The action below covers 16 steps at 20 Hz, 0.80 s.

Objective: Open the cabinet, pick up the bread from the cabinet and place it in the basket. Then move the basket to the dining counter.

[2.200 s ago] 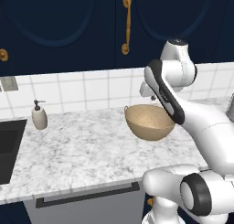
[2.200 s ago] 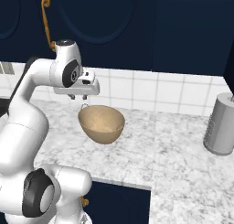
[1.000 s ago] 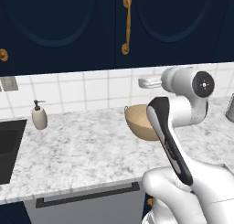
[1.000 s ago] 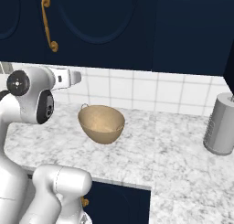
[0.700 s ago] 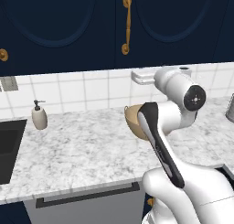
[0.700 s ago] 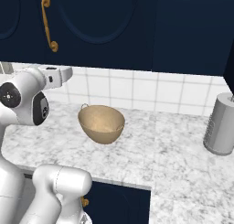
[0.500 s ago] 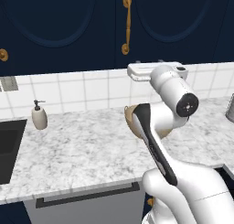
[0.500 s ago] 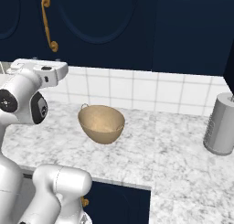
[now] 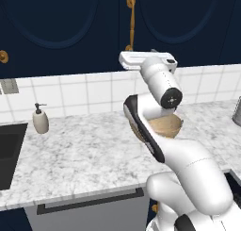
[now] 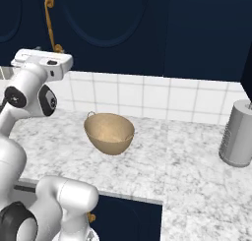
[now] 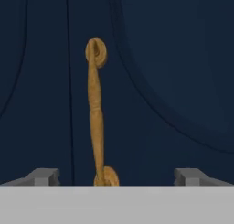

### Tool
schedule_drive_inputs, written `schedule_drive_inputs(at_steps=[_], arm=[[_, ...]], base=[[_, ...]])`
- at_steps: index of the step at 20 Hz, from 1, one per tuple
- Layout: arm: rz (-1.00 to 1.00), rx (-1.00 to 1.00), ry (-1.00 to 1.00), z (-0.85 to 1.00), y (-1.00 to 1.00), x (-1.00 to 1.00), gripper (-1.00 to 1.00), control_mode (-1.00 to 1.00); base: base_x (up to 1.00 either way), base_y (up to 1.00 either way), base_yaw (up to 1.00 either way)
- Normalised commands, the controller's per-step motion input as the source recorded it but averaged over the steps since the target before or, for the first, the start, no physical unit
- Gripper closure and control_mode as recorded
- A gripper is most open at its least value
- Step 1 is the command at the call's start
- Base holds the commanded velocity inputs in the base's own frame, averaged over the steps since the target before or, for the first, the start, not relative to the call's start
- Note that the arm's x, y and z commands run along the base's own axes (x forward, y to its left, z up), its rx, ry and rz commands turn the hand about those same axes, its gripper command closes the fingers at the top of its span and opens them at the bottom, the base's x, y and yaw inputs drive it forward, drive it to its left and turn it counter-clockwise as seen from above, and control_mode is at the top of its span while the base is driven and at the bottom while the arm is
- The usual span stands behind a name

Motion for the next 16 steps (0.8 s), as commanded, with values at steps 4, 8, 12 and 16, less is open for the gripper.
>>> schedule_drive_inputs(at_steps=[4,8,12,16], arm=[[0.00,0.00,-0.01,0.43,0.38,0.45,-1.00,-1.00],[0.00,0.00,0.00,0.23,0.36,0.43,-1.00,-1.00],[0.00,0.00,0.00,0.10,0.09,0.37,-1.00,-1.00],[0.00,0.00,0.00,0.04,0.00,0.16,-1.00,-1.00]], base=[[0.00,0.00,0.00],[0.00,0.00,0.00],[0.00,0.00,0.00],[0.00,0.00,0.00]])
